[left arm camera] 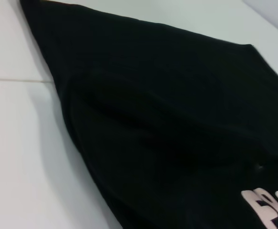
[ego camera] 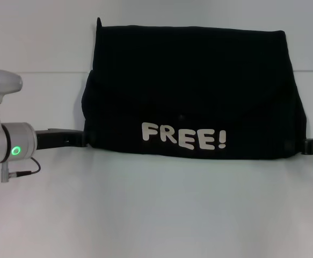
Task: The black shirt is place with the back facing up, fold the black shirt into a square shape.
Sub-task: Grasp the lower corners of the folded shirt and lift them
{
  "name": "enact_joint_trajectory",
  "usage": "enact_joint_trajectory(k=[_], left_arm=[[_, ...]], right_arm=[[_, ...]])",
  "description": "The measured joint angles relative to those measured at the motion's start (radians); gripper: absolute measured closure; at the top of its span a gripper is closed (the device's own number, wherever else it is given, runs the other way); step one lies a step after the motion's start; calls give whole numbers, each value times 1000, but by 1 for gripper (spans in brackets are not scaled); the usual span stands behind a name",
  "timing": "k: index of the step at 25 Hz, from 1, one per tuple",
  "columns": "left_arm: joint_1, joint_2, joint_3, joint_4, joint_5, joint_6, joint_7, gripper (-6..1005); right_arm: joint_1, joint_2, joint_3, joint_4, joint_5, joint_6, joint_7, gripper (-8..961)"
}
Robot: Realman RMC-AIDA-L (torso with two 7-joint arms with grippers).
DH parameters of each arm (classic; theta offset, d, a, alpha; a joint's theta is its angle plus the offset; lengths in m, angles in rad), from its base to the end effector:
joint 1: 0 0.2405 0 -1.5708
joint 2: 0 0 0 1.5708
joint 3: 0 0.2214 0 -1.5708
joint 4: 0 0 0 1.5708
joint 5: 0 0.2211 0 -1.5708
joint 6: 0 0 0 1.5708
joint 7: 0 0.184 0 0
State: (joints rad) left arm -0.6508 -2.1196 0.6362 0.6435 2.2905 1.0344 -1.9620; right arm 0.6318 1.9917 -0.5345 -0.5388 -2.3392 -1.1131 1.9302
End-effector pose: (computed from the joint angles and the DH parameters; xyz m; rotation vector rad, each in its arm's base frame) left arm -0.2738 0.4077 -0.0269 -2.2321 -1.2721 -0.3543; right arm 0.3164 0.3939 0.0093 -2.1958 1.3467 0.3077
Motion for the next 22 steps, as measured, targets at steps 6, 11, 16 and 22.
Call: enact_joint_trajectory(k=[6,11,16,22], left_arm=[[61,-4,-33,106,-8,165,-33,999],[98,3,-111,160,1,356,-27,998],[132,8,-169,208,3,553,-11,998],[181,14,-186,232,17,749,13,999]], right_arm=[[-46,-1,32,-68,7,-107,-25,912],[-93,-10,81,-107,14,-253,-94,911],[-158,-10,102,-152,14,-368,-167,911],[-233,-21,150,-162,14,-506,-269,911]])
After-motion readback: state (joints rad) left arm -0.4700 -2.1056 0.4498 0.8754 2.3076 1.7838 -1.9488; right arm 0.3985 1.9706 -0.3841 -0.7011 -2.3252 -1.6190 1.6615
